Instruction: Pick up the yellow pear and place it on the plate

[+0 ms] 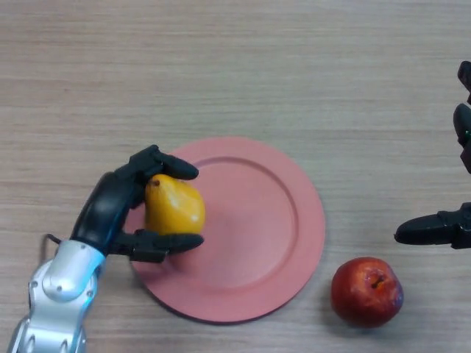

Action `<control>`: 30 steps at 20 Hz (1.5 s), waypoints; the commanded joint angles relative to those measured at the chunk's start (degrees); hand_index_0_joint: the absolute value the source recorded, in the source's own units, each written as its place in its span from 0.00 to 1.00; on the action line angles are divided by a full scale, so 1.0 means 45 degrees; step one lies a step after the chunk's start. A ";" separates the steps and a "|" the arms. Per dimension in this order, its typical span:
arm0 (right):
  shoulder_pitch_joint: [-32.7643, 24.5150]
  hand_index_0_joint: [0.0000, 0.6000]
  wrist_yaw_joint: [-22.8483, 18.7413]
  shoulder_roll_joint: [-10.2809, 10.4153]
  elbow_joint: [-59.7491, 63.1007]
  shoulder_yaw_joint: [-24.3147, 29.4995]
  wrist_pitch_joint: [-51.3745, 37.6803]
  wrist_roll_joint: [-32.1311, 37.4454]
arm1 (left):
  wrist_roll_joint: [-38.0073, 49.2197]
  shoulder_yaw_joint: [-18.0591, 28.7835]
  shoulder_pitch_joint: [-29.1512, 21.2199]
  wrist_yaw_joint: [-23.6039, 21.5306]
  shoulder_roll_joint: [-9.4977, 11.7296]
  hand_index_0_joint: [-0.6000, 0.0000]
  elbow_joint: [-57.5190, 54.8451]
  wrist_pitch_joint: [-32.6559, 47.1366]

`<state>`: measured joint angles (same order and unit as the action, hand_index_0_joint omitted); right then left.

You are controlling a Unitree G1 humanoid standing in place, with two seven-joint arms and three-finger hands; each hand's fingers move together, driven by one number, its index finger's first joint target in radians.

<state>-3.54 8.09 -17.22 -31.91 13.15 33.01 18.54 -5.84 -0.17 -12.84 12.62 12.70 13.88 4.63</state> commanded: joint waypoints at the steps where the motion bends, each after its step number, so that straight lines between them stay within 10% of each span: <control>1: -0.0298 0.00 -0.0085 -0.0477 -0.0620 0.0999 -0.1774 -0.0183 | -0.0370 0.0126 -0.0579 -0.0172 0.0405 0.17 -0.0365 0.1371; 5: -0.0341 0.00 -0.0097 -0.0474 -0.0526 0.0942 -0.1820 -0.0195 | -0.1715 -0.0028 -0.0689 -0.0824 0.0360 1.00 0.0317 0.1715; 19: -0.0409 0.00 -0.0195 -0.0478 -0.0534 0.0907 -0.2006 -0.0246 | -0.0249 0.0634 0.0220 -0.0893 0.0513 1.00 -0.4514 0.1005; 30: -0.0228 0.00 -0.0076 -0.0449 -0.1114 0.0938 -0.1473 -0.0169 | 0.4304 0.3873 0.1747 0.0095 0.1662 1.00 -0.7319 -0.0532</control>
<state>-3.13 7.86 -17.21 -33.35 13.18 32.85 18.50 10.99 14.07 -3.73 13.05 17.76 -16.69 -2.07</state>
